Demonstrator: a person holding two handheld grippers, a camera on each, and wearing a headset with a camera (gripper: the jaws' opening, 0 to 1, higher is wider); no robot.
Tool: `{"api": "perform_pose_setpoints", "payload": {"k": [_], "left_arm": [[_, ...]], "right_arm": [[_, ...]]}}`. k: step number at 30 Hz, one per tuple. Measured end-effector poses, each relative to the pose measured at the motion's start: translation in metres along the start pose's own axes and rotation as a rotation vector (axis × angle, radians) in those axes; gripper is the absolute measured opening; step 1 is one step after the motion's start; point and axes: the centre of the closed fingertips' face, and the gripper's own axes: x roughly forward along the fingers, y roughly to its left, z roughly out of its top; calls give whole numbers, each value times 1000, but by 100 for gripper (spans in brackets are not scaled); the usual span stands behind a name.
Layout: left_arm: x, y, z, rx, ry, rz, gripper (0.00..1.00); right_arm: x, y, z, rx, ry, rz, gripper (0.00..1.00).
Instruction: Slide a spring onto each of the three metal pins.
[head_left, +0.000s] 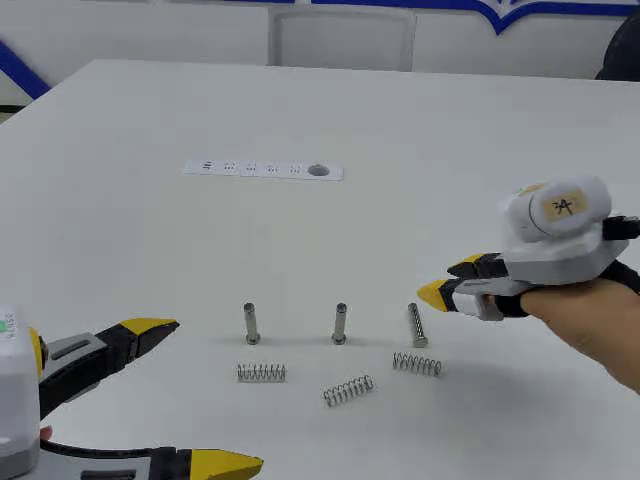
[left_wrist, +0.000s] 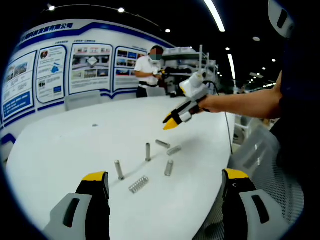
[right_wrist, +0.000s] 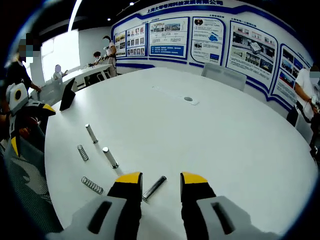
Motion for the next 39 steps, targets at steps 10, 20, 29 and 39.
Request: {"api": "perform_pose_setpoints", "payload": {"k": [10,20,29,39], "left_arm": [[2,-1,-3,-6,5,-6,95],[4,-2,-6,-12,12,-13,93],[4,-3,-7,-14,17,-16,93],[4,-3,-8,-17,22,-21,92]], "right_arm": [[24,-1,-10,45,94,-37,25],[46,-7,-28,94,197,-61,20],[53,-6,-37,152,254,-53,15],[56,-4,-43,118,290,-48,13]]}}
